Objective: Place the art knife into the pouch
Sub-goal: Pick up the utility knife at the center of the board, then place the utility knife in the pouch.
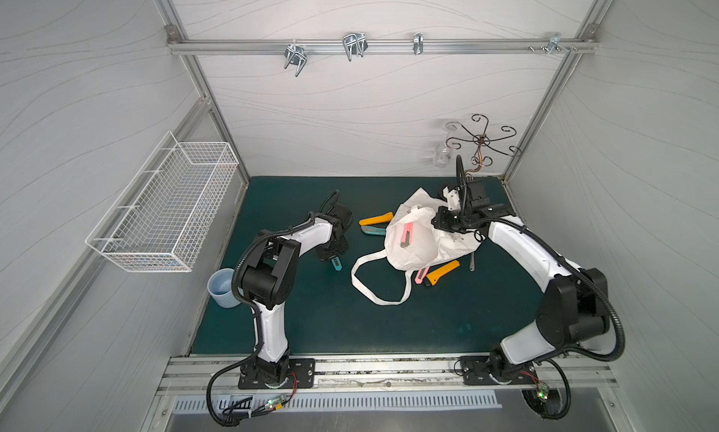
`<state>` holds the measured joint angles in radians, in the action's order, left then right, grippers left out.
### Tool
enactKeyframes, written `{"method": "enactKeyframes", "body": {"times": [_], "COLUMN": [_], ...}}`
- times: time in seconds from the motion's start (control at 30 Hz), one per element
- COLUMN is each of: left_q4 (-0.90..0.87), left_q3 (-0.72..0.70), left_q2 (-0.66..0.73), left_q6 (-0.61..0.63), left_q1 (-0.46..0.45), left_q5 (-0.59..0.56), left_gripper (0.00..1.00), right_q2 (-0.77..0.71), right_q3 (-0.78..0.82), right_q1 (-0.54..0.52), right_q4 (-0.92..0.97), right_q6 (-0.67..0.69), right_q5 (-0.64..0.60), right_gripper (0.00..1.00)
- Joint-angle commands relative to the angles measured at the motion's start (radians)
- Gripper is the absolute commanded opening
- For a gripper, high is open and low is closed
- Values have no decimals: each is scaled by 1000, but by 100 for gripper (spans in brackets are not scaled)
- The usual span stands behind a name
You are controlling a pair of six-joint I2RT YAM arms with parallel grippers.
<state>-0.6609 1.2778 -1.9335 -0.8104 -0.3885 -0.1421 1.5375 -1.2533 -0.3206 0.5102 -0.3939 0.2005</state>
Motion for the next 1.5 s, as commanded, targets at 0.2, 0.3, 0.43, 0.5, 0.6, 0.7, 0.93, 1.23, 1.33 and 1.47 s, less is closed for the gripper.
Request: {"method": "enactKeyframes", "body": {"times": [0.2, 0.3, 0.43, 0.5, 0.6, 0.7, 0.93, 1.23, 1.33, 1.47], "left_q4": [-179, -226, -267, -278, -293, -294, -244, -163, -127, -17], "left_q3": [90, 94, 89, 92, 111, 138, 177, 343, 411, 456], "left_q2": [92, 157, 248, 290, 330, 335, 286, 109, 30, -57], "left_q6": [165, 220, 285, 314, 361, 400, 460, 503, 521, 537], "left_q1": [-87, -126, -182, -219, -286, -343, -415, -438, -438, -431], "left_q5": [-67, -88, -77, -63, -32, 39, 152, 255, 255, 228], "left_gripper": [26, 26, 26, 27, 29, 29, 29, 30, 30, 30], "right_q2": [-22, -13, -6, -3, 1, -2, -10, -7, -6, -5], "right_q3": [-12, -18, -18, -18, -23, -25, -20, -23, -23, -21], "right_q1": [-9, -9, -8, -9, -9, -8, -6, -5, -4, -2], "right_q4": [32, 35, 36, 39, 46, 49, 56, 58, 53, 39], "right_q6": [15, 16, 18, 19, 23, 25, 28, 27, 23, 11], "right_q5": [-11, -19, -32, -38, -47, -49, -45, -25, -10, 24], "right_gripper": [0, 0, 0, 0, 0, 0, 0, 0, 0, 0]}}
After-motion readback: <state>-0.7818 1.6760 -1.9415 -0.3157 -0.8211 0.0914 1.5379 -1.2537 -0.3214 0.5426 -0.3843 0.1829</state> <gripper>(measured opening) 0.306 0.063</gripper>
